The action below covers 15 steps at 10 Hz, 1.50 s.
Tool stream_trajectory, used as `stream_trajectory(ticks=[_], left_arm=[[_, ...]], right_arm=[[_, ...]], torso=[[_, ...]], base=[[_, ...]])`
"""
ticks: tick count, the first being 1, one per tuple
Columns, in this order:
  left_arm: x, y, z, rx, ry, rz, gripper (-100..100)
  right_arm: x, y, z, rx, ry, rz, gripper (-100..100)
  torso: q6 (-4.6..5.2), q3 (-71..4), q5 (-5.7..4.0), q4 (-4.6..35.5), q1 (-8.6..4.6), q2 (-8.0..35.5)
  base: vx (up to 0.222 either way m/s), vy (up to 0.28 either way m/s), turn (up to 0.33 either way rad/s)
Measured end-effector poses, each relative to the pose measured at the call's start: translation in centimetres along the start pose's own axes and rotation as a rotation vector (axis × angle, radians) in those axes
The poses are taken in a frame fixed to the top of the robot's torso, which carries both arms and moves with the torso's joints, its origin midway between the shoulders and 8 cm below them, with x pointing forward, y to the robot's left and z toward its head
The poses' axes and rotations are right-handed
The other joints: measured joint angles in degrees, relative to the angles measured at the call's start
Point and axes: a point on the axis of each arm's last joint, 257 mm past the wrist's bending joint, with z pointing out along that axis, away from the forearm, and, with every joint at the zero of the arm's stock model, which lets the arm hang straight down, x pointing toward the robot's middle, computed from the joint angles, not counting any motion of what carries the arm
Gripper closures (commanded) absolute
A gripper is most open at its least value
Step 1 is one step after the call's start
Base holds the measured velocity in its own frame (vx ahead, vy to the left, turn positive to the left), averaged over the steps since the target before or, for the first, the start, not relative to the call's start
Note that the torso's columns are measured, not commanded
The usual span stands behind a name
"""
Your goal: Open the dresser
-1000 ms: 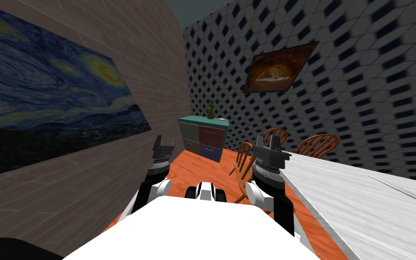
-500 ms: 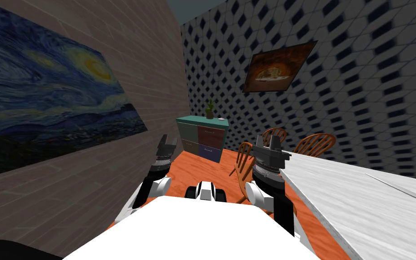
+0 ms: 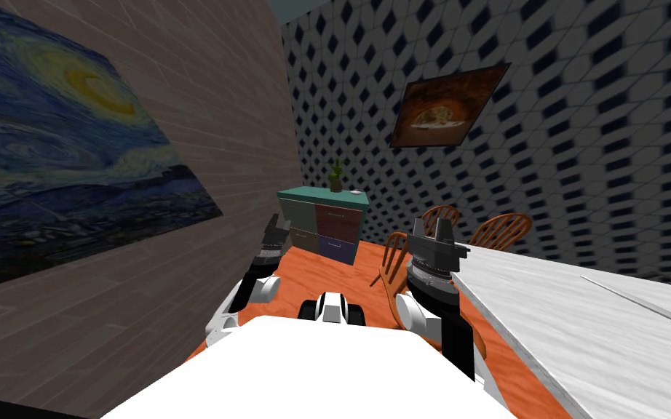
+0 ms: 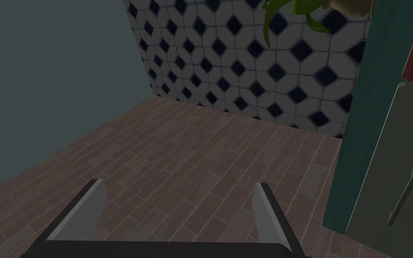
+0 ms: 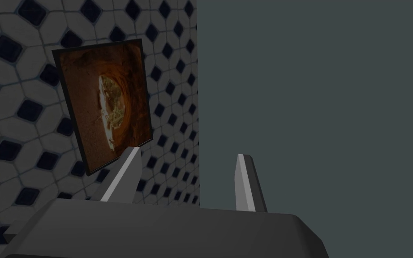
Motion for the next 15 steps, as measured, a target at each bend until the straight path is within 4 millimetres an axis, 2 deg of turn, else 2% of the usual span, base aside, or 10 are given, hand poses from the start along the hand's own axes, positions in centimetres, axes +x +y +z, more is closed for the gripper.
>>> stream_trajectory(ticks=[4, 7, 10, 15], left_arm=[[0.6, 3.0, 1.3, -0.047, 0.007, -0.006, -100], [1.4, 6.4, 1.5, -0.112, 0.012, -0.023, -100], [3.3, 10.3, -0.2, -0.206, 0.024, -0.045, -100], [4.6, 14.1, -1.9, -0.299, 0.040, -0.065, -100]], right_arm=[[0.0, 0.0, 0.0, 0.000, 0.000, 0.000, 0], [0.0, 0.0, 0.0, 0.000, 0.000, 0.000, 0], [0.0, 0.0, 0.0, 0.000, 0.000, 0.000, 0], [0.0, 0.0, 0.0, 0.000, 0.000, 0.000, 0]], torso=[[0.00, 0.0, -0.01, 0.0, -0.04, 0.0], [0.01, -0.1, -0.01, 0.0, -0.03, -0.1], [0.00, -0.1, 0.01, 0.0, 0.06, -0.1], [0.00, 0.0, 0.02, 0.0, 0.07, 0.0]], base=[[0.118, 0.020, -0.086], [0.149, -0.005, -0.086], [0.159, -0.014, -0.055], [0.086, -0.017, -0.037]])
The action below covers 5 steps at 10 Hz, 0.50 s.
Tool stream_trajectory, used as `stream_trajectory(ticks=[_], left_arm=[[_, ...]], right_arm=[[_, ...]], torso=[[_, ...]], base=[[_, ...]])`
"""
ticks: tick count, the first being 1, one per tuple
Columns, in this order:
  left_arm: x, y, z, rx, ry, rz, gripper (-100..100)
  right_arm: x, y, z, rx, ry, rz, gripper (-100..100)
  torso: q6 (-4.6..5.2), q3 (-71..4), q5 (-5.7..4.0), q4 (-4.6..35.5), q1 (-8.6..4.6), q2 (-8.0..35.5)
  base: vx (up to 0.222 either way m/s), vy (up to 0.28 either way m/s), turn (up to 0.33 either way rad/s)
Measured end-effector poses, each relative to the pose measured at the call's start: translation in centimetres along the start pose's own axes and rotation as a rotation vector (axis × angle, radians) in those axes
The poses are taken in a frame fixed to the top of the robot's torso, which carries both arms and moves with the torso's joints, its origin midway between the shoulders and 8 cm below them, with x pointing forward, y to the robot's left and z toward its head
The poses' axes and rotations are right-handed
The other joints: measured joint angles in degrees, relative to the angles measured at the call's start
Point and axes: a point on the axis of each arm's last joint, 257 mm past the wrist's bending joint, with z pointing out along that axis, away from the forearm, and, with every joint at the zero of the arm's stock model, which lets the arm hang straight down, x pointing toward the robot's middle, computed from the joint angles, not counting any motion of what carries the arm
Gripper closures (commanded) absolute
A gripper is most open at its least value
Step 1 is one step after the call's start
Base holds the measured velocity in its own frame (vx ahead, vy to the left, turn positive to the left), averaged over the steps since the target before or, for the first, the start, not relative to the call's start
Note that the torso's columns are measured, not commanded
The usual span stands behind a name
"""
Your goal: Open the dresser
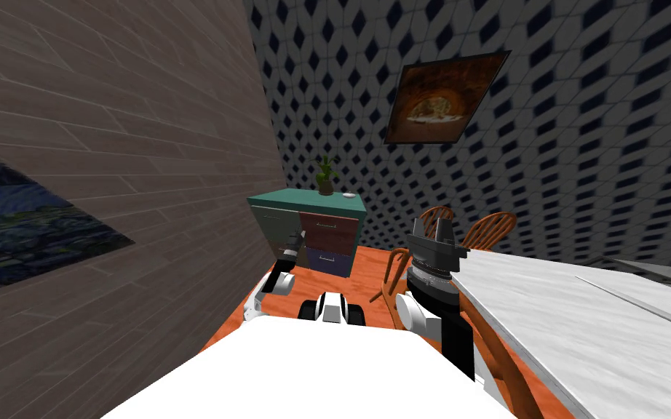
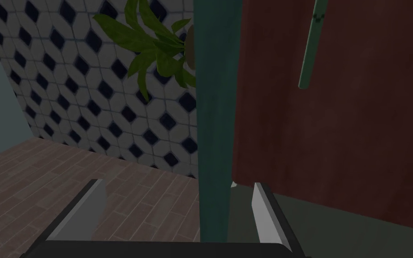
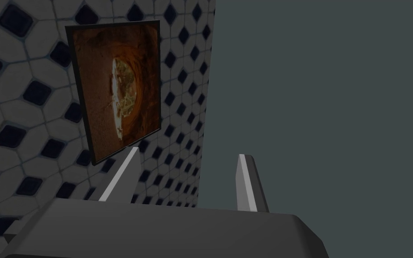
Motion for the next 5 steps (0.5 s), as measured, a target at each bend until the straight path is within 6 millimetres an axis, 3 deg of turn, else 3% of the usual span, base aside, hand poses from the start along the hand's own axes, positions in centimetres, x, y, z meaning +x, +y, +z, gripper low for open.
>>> stream_trajectory(ticks=[5], left_arm=[[1.8, 5.6, -1.4, -0.125, 0.031, -0.015, -100]], right_arm=[[0.0, 0.0, 0.0, 0.000, 0.000, 0.000, 0]], torso=[[0.01, 0.1, -0.02, 0.0, -0.07, 0.1]], base=[[0.132, -0.018, -0.051]])
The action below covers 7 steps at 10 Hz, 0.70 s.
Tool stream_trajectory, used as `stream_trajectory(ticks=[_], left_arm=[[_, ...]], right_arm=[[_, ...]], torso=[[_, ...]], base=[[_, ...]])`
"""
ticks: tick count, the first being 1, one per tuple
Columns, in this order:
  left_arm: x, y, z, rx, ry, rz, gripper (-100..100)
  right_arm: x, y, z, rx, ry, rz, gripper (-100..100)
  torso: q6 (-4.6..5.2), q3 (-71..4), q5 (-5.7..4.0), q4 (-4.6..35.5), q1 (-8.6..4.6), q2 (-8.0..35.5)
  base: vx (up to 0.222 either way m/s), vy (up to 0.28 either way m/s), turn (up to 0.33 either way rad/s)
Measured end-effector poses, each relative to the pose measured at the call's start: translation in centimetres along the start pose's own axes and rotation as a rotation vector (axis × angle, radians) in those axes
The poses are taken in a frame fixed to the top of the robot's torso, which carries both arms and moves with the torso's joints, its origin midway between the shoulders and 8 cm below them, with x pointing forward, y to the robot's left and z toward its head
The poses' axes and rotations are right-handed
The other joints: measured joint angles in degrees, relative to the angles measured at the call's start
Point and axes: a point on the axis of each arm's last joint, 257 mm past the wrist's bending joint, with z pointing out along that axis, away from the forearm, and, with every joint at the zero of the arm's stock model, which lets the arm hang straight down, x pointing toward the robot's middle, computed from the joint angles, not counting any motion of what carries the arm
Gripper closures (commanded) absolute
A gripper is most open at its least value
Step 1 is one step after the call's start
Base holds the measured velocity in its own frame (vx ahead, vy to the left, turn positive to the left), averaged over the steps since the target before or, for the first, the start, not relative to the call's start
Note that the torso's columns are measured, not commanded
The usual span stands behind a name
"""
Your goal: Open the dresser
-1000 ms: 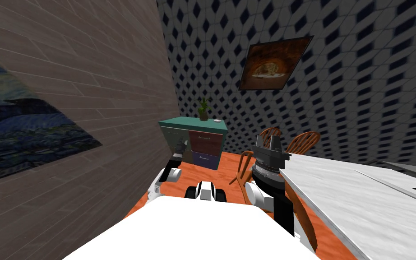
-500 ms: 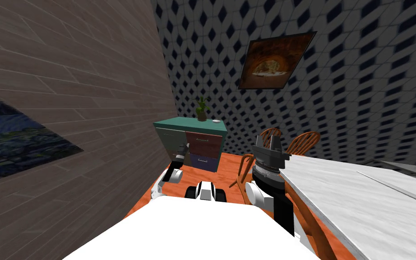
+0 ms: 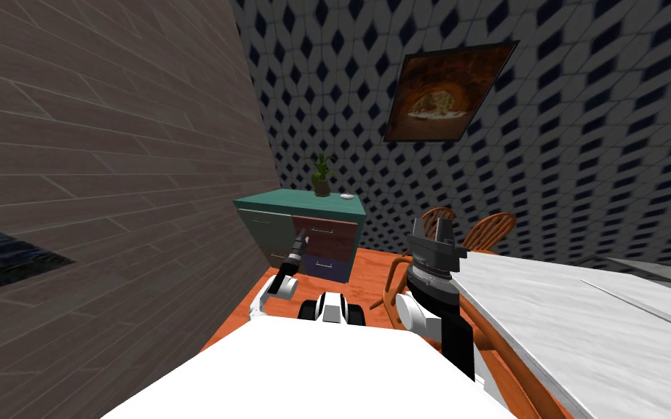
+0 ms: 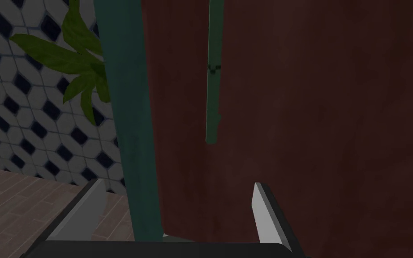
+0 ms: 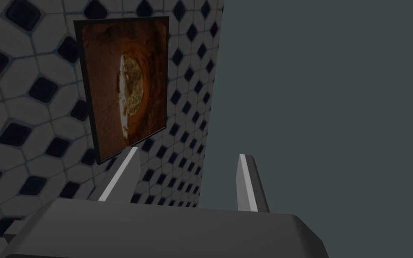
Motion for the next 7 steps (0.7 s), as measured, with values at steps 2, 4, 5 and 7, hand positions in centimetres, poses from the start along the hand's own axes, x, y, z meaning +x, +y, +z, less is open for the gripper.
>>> stream_trajectory(ticks=[2, 4, 5, 7], left_arm=[[0.64, 1.75, -0.31, -0.038, 0.009, -0.007, -100], [0.61, 1.46, -0.18, -0.039, 0.009, -0.007, -100], [0.60, 1.08, 0.00, -0.039, 0.009, -0.007, -100], [0.65, 1.44, -0.03, -0.042, 0.009, -0.008, 100]], right_arm=[[0.00, 0.00, 0.00, 0.000, 0.000, 0.000, 0], [0.00, 0.00, 0.00, 0.000, 0.000, 0.000, 0], [0.00, 0.00, 0.00, 0.000, 0.000, 0.000, 0], [0.00, 0.00, 0.01, 0.000, 0.000, 0.000, 0]], torso=[[0.01, 0.0, 0.00, 0.0, 0.00, 0.0], [0.00, 0.0, 0.01, 0.0, 0.03, -0.1], [0.00, -0.1, 0.00, 0.0, 0.00, -0.2], [0.00, 0.1, 0.02, 0.0, 0.05, 0.2]], base=[[0.072, -0.013, -0.030], [0.084, -0.013, -0.007], [0.039, -0.007, 0.000], [-0.035, 0.000, 0.012]])
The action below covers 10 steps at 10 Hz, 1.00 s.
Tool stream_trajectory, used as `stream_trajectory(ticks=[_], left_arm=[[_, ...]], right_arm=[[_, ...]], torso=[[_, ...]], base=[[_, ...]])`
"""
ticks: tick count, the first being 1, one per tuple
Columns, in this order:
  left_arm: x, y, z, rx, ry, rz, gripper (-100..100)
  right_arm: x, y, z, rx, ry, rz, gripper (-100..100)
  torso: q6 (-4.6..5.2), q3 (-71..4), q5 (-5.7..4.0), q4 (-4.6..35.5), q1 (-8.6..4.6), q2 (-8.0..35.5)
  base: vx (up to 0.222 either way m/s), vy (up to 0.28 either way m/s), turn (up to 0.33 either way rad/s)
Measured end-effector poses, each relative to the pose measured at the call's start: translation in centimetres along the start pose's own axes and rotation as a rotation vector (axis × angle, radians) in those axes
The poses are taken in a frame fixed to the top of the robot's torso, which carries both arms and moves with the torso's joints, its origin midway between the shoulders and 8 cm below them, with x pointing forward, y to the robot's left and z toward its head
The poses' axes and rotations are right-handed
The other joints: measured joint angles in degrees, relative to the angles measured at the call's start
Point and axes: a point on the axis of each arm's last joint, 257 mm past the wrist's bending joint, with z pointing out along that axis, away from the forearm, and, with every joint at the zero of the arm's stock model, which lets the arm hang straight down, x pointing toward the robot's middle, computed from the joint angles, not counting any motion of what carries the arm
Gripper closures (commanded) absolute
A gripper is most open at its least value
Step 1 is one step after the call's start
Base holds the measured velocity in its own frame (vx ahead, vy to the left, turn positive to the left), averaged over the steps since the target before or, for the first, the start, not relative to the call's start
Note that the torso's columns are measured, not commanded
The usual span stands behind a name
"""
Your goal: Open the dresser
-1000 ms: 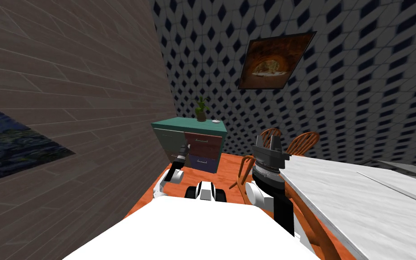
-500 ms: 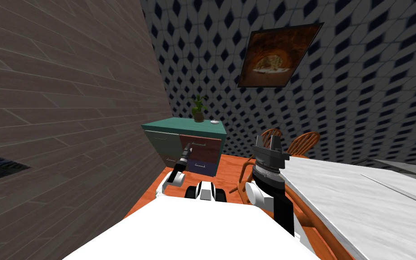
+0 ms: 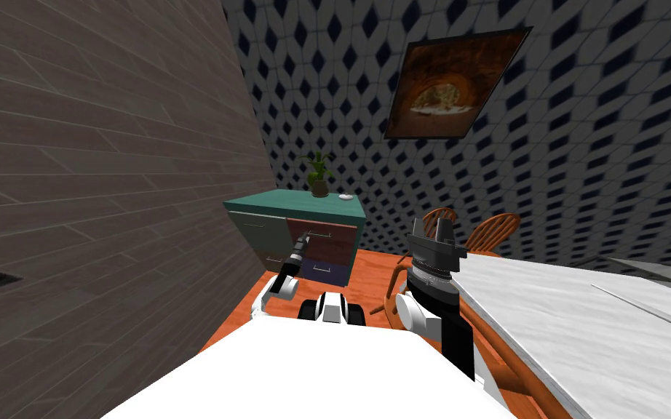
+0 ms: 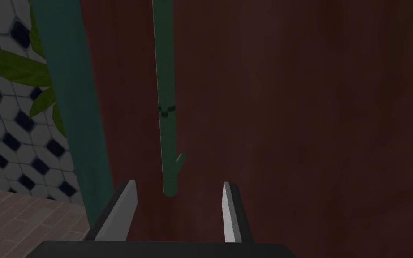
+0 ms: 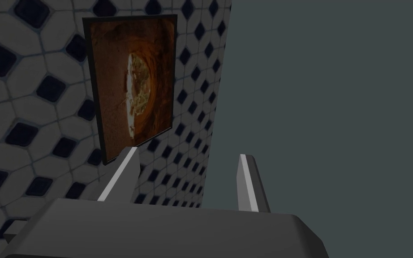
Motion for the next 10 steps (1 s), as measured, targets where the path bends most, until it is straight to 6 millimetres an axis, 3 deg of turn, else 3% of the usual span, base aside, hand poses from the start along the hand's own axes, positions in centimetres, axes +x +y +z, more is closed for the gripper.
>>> stream_trajectory(ticks=[5, 6, 10], left_arm=[[0.24, -0.77, -0.30, 0.003, 0.009, -0.001, 100], [0.23, -0.76, -0.32, 0.002, 0.009, -0.001, -100], [0.21, -0.23, 0.22, -0.018, 0.006, -0.006, -100]], right_arm=[[0.00, 0.00, 0.00, 0.000, 0.000, 0.000, 0], [0.00, 0.00, 0.00, 0.000, 0.000, 0.000, 0], [0.00, 0.00, 0.00, 0.000, 0.000, 0.000, 0]], torso=[[0.00, -0.1, -0.02, -0.1, -0.06, -0.2], [0.01, -0.3, -0.02, -0.1, -0.07, -0.6], [-0.01, -0.1, 0.02, 0.0, 0.05, -0.1]], base=[[-0.144, 0.008, 0.017], [0.063, -0.018, -0.043], [0.118, -0.014, -0.011]])
